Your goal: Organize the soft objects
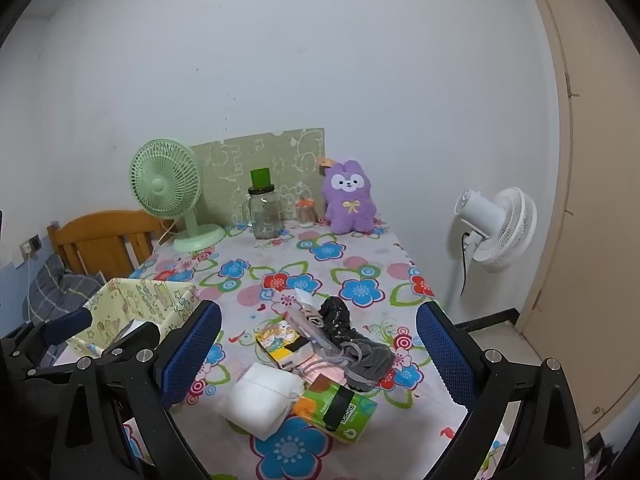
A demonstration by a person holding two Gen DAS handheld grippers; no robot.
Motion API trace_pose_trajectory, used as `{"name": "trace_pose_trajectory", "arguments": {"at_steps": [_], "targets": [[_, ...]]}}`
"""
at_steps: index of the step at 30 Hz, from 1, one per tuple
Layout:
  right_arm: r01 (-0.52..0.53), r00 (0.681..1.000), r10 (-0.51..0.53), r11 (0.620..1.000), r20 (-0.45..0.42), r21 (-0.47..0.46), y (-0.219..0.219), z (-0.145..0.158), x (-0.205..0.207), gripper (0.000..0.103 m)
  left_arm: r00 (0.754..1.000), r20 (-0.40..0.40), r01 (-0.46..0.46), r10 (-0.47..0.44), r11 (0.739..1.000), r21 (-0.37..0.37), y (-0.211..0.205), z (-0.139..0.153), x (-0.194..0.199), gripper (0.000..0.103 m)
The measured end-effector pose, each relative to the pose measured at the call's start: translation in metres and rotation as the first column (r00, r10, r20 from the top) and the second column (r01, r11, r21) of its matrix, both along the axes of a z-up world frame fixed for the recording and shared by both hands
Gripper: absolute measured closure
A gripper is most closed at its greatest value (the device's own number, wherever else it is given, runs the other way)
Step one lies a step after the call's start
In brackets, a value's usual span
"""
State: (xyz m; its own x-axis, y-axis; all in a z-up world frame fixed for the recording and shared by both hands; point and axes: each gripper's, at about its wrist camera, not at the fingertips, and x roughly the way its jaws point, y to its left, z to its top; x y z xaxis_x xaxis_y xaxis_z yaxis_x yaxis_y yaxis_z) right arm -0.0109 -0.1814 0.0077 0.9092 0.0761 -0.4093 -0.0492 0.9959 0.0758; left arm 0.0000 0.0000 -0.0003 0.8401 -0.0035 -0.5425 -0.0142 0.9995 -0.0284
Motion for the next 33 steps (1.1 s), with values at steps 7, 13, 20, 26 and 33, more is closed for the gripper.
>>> {"name": "trace_pose_trajectory", "arguments": {"at_steps": [7,13,20,26,33], "targets": [[0.006,1.0,-0.006,1.0,-0.007,0.016,0.001,-0.003,0.001,0.004,0.999,0.045,0.027,-0.03,0.998,0.054,-0.01,0.001,-0.003,0.015],[0.013,1.0,-0.013,1.0,-0.01,0.02,-0.002,-0.005,0.003,0.004,0.999,0.019,0.029,-0.03,0.999,0.03,-0.008,0.002,0.002,0.014],[0.015,1.0,-0.015,0.999,-0.004,0.029,-0.011,0.001,-0.006,0.004,0.999,0.016,0.035,-0.035,0.999,0.023,-0.01,-0.001,-0.001,0.014],[0.011,1.0,-0.01,1.0,-0.014,0.028,-0.01,0.001,-0.005,0.004,1.0,0.012,0.022,-0.022,0.999,0.028,-0.009,-0.004,-0.002,0.014],[0.005,1.0,-0.004,0.999,-0.026,0.031,-0.006,0.001,-0.001,0.004,1.0,0.013,0.022,-0.023,0.999,0.026,-0.009,-0.004,-0.002,0.014]]}}
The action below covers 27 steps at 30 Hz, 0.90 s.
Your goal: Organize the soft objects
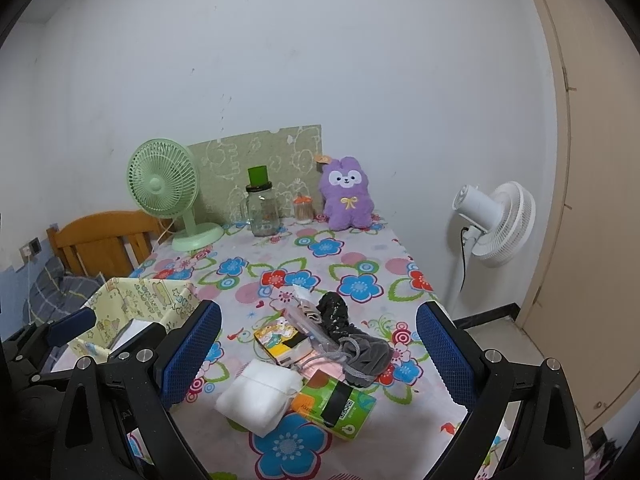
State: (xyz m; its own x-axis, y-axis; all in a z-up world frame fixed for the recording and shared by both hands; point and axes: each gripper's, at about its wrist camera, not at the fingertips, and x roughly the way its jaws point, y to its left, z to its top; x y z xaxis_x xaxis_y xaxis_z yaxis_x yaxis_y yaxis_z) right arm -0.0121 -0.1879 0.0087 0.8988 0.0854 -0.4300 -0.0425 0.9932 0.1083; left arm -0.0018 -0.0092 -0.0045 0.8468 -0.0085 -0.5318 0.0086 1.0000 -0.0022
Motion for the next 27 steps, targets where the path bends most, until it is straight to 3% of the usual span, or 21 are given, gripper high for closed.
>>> {"name": "trace_pose_trajectory", "arguments": {"at_steps": [27], "targets": [[-0.001,1.0,0.001,1.0,0.002,0.005,0.0006,-0.0032,-0.0013,0.004,1.0,0.009,-0.01,0.01,1.0,-0.01,0.0024,0.0014,-0.0016,0.014]]}}
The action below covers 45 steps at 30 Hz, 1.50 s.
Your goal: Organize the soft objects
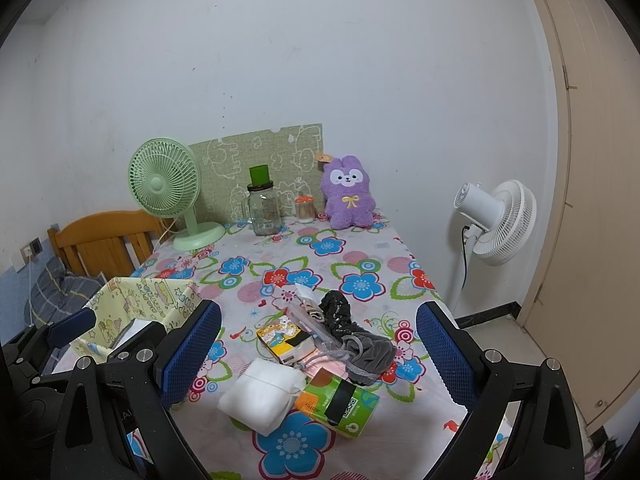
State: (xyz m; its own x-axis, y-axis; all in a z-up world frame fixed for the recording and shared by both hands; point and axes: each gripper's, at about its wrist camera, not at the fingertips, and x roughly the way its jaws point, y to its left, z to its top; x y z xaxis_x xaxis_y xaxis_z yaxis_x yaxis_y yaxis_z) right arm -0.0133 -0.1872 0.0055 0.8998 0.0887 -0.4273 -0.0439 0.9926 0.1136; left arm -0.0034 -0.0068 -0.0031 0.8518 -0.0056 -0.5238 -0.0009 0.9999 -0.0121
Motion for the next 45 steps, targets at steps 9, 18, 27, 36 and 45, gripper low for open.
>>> {"name": "trace_pose_trajectory", "arguments": {"at_steps": [9,18,27,36,45], "targets": [[-0.001,1.0,0.001,1.0,-0.001,0.001,0.0,0.0,0.0,0.004,1.0,0.002,0.0,0.0,1.0,0.0,0.0,0.0,0.0,0.014],[-0.004,1.0,0.004,1.0,0.0,0.001,0.0,-0.001,0.001,0.004,1.0,0.004,0.001,-0.001,1.0,-0.007,0.001,-0.001,0.0,0.014],[-0.007,1.0,0.007,1.0,-0.003,-0.014,0.003,-0.004,0.003,0.004,1.0,-0.008,0.01,-0.01,1.0,-0.028,0.002,-0.006,0.005,0.014],[-0.024,0.999,0.023,0.999,-0.029,-0.024,0.005,-0.016,0.012,0.004,0.999,-0.033,0.039,-0.041,0.999,-0.038,-0.006,-0.02,0.008,0.015],[-0.051,0.997,0.05,0.998,-0.059,-0.021,0.004,-0.035,0.018,0.004,0.996,-0.065,0.065,-0.067,0.997,-0.034,-0.021,-0.04,0.012,0.015]]}}
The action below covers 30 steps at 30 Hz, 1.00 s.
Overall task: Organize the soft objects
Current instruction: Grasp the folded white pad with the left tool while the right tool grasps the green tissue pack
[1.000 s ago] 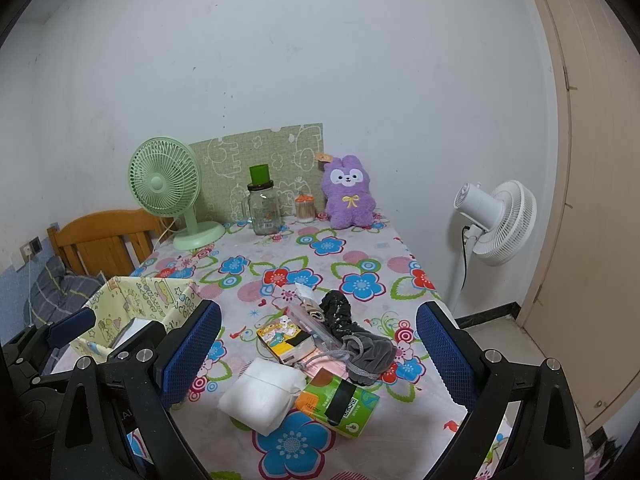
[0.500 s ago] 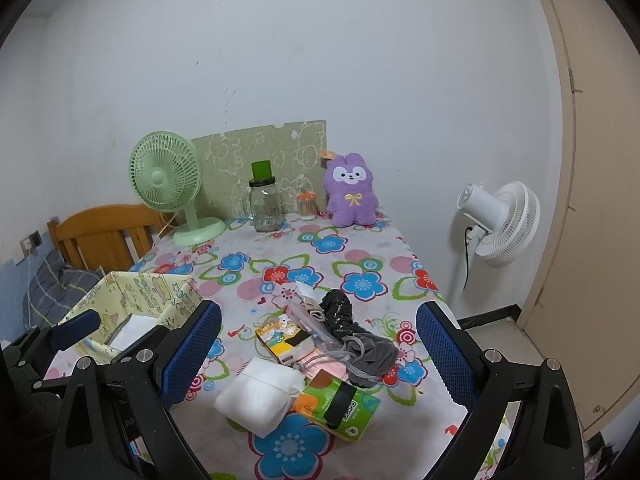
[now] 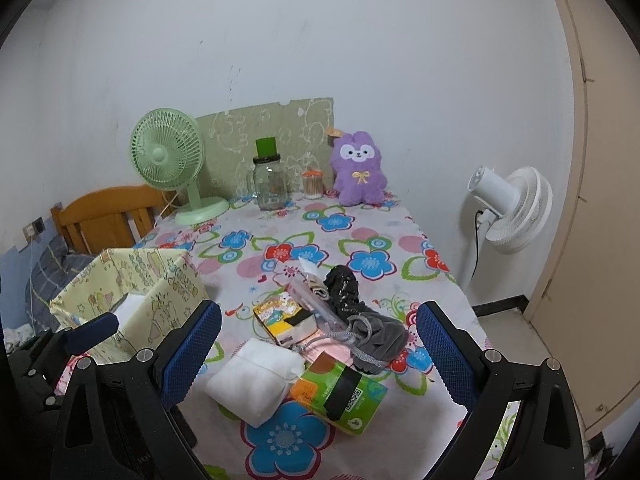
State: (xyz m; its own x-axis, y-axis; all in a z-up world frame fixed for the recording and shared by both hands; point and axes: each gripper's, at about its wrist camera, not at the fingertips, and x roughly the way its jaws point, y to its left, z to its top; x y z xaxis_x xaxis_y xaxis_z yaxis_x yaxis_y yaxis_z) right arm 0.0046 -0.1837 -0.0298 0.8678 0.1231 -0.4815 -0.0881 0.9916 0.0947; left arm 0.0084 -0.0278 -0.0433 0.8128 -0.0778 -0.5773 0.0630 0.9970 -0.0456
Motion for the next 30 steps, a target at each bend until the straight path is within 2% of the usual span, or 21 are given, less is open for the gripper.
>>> {"name": "trace_pose_trajectory", "arguments": {"at_steps": [7,12,30], "targets": [[-0.01,0.999,0.009,1.0,-0.032,-0.006,-0.002,-0.019,0.005,0.004,1.0,-0.017,0.024,-0.024,1.0,-0.001,-0.011,-0.019,0.001,0.015],[-0.013,0.997,0.013,1.0,-0.07,-0.004,-0.002,-0.035,0.009,0.004,0.997,-0.057,0.047,-0.047,0.999,0.003,-0.018,-0.033,0.006,0.017],[0.016,0.975,-0.015,1.0,-0.223,0.006,-0.006,-0.084,0.041,0.006,0.985,-0.172,0.038,-0.033,0.999,0.029,-0.028,-0.075,0.031,0.021]]}}
